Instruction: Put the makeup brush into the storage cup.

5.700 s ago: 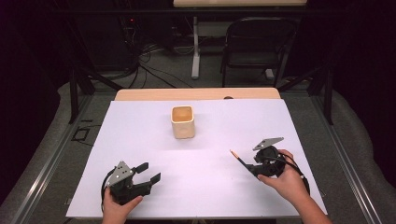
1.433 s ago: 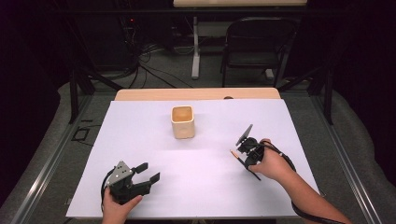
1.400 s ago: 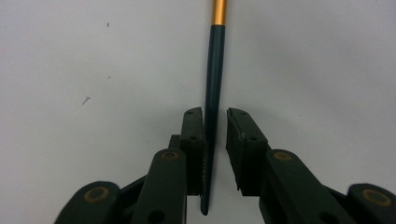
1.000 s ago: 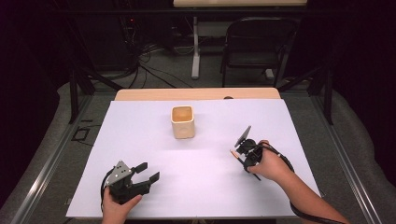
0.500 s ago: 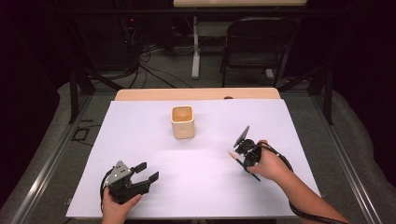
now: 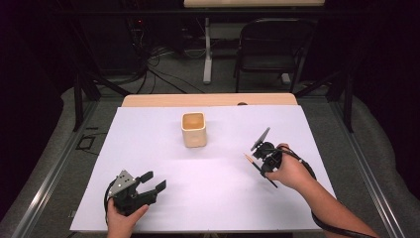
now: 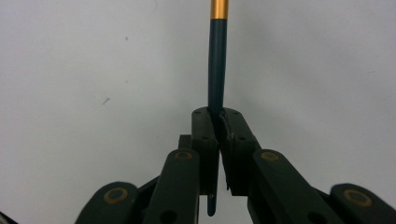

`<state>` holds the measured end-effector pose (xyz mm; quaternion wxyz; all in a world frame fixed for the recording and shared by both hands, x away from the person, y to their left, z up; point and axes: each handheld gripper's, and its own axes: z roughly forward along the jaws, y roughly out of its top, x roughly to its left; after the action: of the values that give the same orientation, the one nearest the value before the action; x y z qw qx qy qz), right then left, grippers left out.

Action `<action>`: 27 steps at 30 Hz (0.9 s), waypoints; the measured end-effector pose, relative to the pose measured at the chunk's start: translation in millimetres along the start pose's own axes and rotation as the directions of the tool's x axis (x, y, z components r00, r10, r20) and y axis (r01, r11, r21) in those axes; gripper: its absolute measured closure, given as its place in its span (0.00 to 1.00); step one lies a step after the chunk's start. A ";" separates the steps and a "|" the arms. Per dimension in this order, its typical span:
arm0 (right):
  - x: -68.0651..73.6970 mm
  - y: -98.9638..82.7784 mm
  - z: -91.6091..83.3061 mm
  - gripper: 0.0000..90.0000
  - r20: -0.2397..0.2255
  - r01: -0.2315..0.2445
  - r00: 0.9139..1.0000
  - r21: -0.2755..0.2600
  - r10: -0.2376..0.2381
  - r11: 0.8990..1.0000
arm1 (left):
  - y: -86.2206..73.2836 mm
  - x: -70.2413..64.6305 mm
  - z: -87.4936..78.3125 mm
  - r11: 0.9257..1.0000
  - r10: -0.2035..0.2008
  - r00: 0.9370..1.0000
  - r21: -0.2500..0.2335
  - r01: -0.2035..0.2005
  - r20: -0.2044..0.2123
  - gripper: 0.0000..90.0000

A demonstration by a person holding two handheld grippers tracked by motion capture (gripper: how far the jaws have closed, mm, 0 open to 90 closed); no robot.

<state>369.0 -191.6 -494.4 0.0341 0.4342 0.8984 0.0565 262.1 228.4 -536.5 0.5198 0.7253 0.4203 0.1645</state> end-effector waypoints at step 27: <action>40.4 -12.7 -48.7 0.94 -0.070 0.088 0.989 -0.449 -0.133 0.889 | 8.1 -1.0 2.6 1.000 0.011 1.000 -0.021 -0.012 -0.016 0.40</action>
<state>328.7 -171.2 -448.3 0.0910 0.3598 0.8854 0.2798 266.8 225.1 -530.1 0.5231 0.7209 0.4185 0.1777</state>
